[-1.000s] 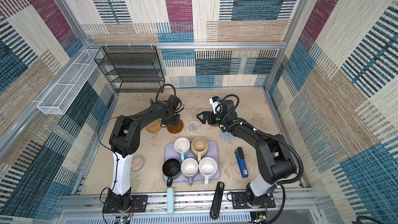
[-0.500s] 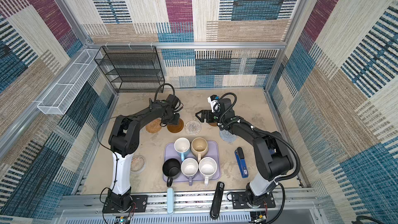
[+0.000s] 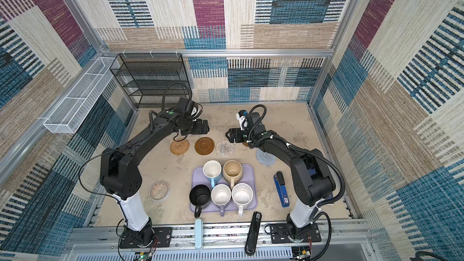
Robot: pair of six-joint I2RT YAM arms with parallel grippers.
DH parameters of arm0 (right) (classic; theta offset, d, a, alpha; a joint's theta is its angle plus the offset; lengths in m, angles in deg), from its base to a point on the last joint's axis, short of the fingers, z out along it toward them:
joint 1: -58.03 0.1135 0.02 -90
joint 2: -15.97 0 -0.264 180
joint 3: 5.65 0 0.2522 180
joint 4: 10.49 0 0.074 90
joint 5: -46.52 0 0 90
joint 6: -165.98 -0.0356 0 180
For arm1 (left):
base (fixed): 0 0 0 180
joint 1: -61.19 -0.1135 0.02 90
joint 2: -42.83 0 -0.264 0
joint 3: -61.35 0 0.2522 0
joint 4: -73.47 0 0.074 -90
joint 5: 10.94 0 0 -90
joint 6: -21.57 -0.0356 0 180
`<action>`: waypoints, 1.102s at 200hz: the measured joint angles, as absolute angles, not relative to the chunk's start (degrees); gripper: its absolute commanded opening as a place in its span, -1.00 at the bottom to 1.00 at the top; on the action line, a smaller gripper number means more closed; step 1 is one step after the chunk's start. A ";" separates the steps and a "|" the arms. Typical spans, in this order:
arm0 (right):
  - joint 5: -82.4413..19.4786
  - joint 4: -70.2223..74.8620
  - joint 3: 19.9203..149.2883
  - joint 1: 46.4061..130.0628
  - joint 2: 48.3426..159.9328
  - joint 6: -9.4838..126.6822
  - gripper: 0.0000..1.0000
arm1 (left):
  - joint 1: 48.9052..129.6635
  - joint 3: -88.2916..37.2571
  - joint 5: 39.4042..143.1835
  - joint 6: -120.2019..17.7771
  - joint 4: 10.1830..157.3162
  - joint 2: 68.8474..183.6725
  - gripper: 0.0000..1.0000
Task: Place cups on coasters
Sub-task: Move the coaster to the top-center of the table.
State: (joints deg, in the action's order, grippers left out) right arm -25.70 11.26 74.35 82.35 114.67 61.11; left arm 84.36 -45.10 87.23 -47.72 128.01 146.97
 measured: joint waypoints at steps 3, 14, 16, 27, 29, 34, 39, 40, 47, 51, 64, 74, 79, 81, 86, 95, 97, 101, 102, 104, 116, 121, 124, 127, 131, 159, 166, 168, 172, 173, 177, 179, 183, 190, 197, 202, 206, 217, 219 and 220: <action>-25.87 11.67 74.64 82.52 115.04 61.20 0.78 | 84.34 -44.40 88.04 -47.59 127.66 146.23 0.97; -26.16 12.70 75.60 83.05 116.39 61.70 0.77 | 84.30 -41.25 90.68 -47.46 126.04 143.25 0.97; -26.11 12.99 75.84 83.18 116.68 61.83 0.75 | 84.28 -40.49 91.29 -47.37 125.56 142.64 0.97; -26.95 14.41 77.39 83.68 118.58 62.60 0.69 | 84.21 -36.79 93.65 -46.81 124.40 139.38 0.97; -27.01 14.60 77.61 83.75 118.84 62.68 0.68 | 84.21 -36.14 94.18 -46.59 124.18 138.82 0.97; -27.25 15.24 78.46 84.01 119.80 62.79 0.66 | 84.21 -34.69 94.94 -46.21 123.61 137.50 0.97; -27.56 15.65 79.07 84.25 120.53 63.01 0.63 | 84.21 -33.60 95.64 -45.91 123.24 136.50 0.97; -27.62 15.76 79.20 84.32 120.70 63.10 0.62 | 84.21 -33.29 95.84 -45.84 123.22 136.21 0.97; -27.84 16.42 79.84 84.75 121.49 63.47 0.55 | 84.19 -31.83 96.63 -45.52 122.65 134.73 0.97; -28.10 16.72 80.08 84.99 121.75 63.78 0.52 | 84.19 -30.85 97.04 -45.36 122.24 133.77 0.97; -28.76 17.71 80.97 85.74 122.76 64.00 0.41 | 84.08 -28.55 97.61 -44.49 122.04 131.10 0.97; -29.44 18.19 82.02 86.26 123.85 64.19 0.34 | 84.08 -27.13 98.33 -44.14 121.54 129.42 0.97; -29.79 18.41 82.61 86.57 124.50 64.30 0.31 | 84.08 -26.48 98.88 -43.94 121.19 128.72 0.96; -30.18 18.54 82.88 86.65 124.81 64.41 0.30 | 84.08 -26.19 99.05 -43.75 121.03 128.43 0.96; -30.79 18.73 83.40 86.98 125.44 64.59 0.27 | 84.08 -25.51 99.36 -43.42 120.79 127.84 0.95; -31.69 19.22 83.97 87.66 126.45 65.04 0.24 | 84.08 -24.27 100.26 -42.98 120.55 126.79 0.95; -31.95 19.37 84.03 87.77 126.65 65.20 0.23 | 84.08 -24.05 100.34 -42.91 120.53 126.64 0.95; -32.43 19.67 84.14 88.03 127.02 65.44 0.20 | 84.08 -23.35 100.47 -42.83 120.42 126.12 0.95; -32.52 19.70 84.16 88.07 127.08 65.48 0.20 | 84.08 -23.24 100.47 -42.78 120.38 126.01 0.95; -32.69 19.87 84.21 88.21 127.24 65.55 0.19 | 84.08 -22.87 100.50 -42.70 120.25 125.75 0.95; -33.33 20.61 84.34 88.88 128.26 65.79 0.16 | 84.08 -21.16 100.85 -42.19 120.09 124.41 0.94; -33.59 20.90 84.41 89.04 128.68 65.96 0.16 | 84.08 -20.53 100.85 -42.04 119.98 123.91 0.94; -33.63 21.10 84.45 89.21 128.98 65.96 0.15 | 84.10 -20.22 100.85 -42.02 119.96 123.67 0.94; -33.63 21.16 84.49 89.32 129.20 65.98 0.15 | 84.10 -19.96 100.85 -41.89 119.96 123.45 0.94; -33.68 21.20 84.51 89.45 129.51 66.14 0.15 | 84.10 -19.66 100.85 -41.65 119.98 123.17 0.94; -35.69 22.19 85.96 89.93 131.54 66.36 0.07 | 84.08 -18.93 101.33 -41.21 119.39 122.53 0.94; -36.58 22.34 86.57 90.15 132.26 66.51 0.04 | 84.08 -18.89 101.68 -41.19 119.18 122.55 0.94; -36.67 22.41 86.74 90.22 132.48 66.60 0.03 | 84.08 -18.87 101.74 -41.17 119.13 122.55 0.94; -36.69 22.58 87.05 90.39 132.92 66.84 0.02 | 84.08 -18.85 101.78 -41.14 119.02 122.58 0.94; -36.72 22.58 87.09 90.41 132.98 66.86 0.02 | 84.08 -18.85 101.83 -41.14 118.98 122.58 0.94; -37.11 22.63 87.42 90.61 133.38 67.30 0.01 | 84.08 -18.83 101.94 -41.08 118.85 122.60 0.94; -37.39 22.63 87.60 90.68 133.53 67.34 0.00 | 84.08 -18.83 102.00 -41.03 118.78 122.62 0.94; -38.03 22.65 87.99 90.70 133.81 67.32 0.00 | 84.08 -18.80 102.07 -40.95 118.65 122.66 0.94; -38.64 22.71 88.69 90.87 134.43 67.38 0.00 | 84.08 -18.63 102.20 -40.69 118.24 122.69 0.94; -39.21 22.80 89.41 90.96 134.95 67.40 0.00 | 84.08 -18.41 102.42 -40.38 117.95 122.66 0.94; -39.62 22.87 89.91 90.94 135.34 67.40 -0.01 | 84.08 -18.19 102.62 -40.20 117.71 122.58 0.93; -40.10 22.93 90.31 90.94 135.65 67.40 -0.01 | 84.08 -17.97 102.79 -40.07 117.51 122.47 0.93; -41.61 23.13 91.55 90.89 136.59 67.40 -0.02 | 84.08 -17.67 103.10 -39.81 117.49 121.99 0.93; -41.96 23.22 91.81 90.89 136.77 67.40 -0.02 | 84.08 -17.64 103.14 -39.72 117.47 121.90 0.94; -42.09 23.22 91.90 90.89 136.83 67.40 -0.02 | 84.08 -17.64 103.14 -39.70 117.47 121.88 0.94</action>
State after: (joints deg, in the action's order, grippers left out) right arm -42.09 23.22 91.90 90.89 136.83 67.40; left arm 84.08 -17.64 103.14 -39.70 117.47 121.88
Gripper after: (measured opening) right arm 0.496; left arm 0.966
